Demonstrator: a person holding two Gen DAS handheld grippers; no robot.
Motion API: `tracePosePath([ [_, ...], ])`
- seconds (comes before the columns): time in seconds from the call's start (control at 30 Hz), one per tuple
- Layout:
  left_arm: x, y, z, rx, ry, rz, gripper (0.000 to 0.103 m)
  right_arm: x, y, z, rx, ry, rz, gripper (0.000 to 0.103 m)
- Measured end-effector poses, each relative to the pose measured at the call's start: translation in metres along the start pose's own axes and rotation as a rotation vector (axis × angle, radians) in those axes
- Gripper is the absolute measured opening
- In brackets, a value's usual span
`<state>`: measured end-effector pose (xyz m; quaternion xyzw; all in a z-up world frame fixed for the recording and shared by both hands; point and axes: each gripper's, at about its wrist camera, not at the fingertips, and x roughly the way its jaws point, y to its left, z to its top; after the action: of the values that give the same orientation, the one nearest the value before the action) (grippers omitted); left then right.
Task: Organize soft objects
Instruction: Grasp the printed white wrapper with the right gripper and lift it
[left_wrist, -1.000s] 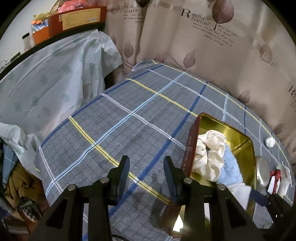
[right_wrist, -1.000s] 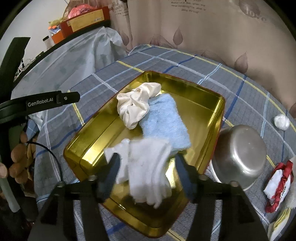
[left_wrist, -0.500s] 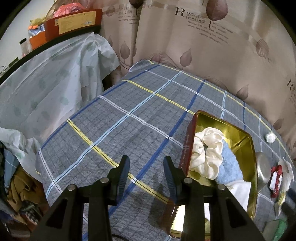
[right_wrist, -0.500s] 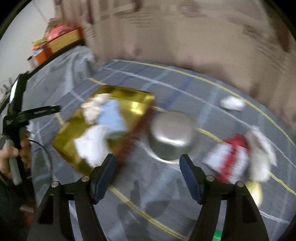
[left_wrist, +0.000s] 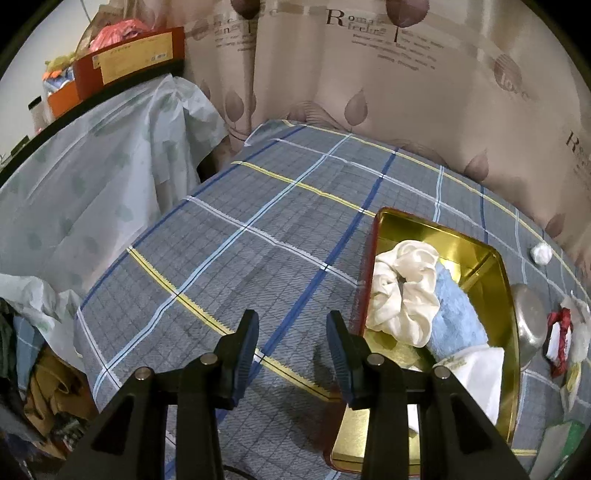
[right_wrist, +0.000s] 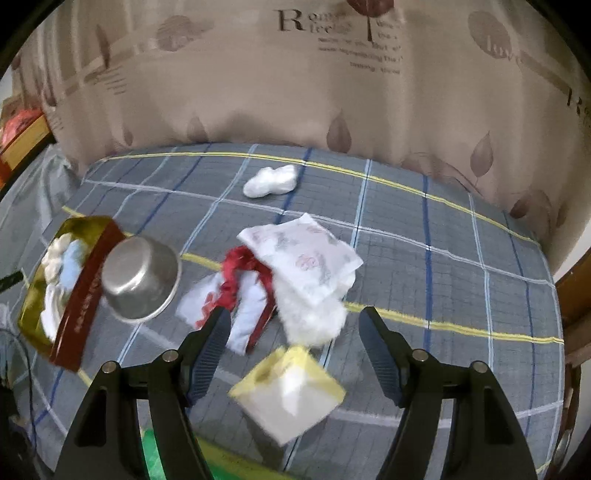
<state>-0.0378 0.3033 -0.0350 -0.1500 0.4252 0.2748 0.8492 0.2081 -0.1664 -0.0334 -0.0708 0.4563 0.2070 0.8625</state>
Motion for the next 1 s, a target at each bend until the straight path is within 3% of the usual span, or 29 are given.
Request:
tracePosePath([
  [0.13,0.001,-0.003,-0.002,0.018,0.013,-0.007,0.039,0.02,0.009,0.015,-0.048,-0.004,-0.014,0.081],
  [0.33,0.0,-0.003,-0.004,0.017,0.023,-0.034,0.039,0.063,0.03,0.032,-0.193,0.041,-0.109,0.081],
  [0.43,0.0,-0.005,-0.004,0.023,0.031,-0.031,0.039,0.081,0.023,0.038,-0.186,0.059,-0.128,0.073],
  [0.53,-0.001,-0.009,-0.004,0.033,0.043,-0.026,0.039,0.089,0.004,0.041,-0.09,0.068,-0.079,0.062],
  [0.7,-0.008,-0.024,-0.001,0.066,0.043,-0.039,0.039,0.083,-0.033,0.033,0.065,0.037,0.009,0.056],
  [0.8,-0.017,-0.039,0.003,0.087,0.04,-0.077,0.039,0.075,-0.043,0.027,0.091,0.001,0.036,0.044],
  [1.0,-0.031,-0.082,0.008,0.158,0.023,-0.141,0.039,0.065,-0.056,0.02,0.13,-0.044,0.098,0.042],
])
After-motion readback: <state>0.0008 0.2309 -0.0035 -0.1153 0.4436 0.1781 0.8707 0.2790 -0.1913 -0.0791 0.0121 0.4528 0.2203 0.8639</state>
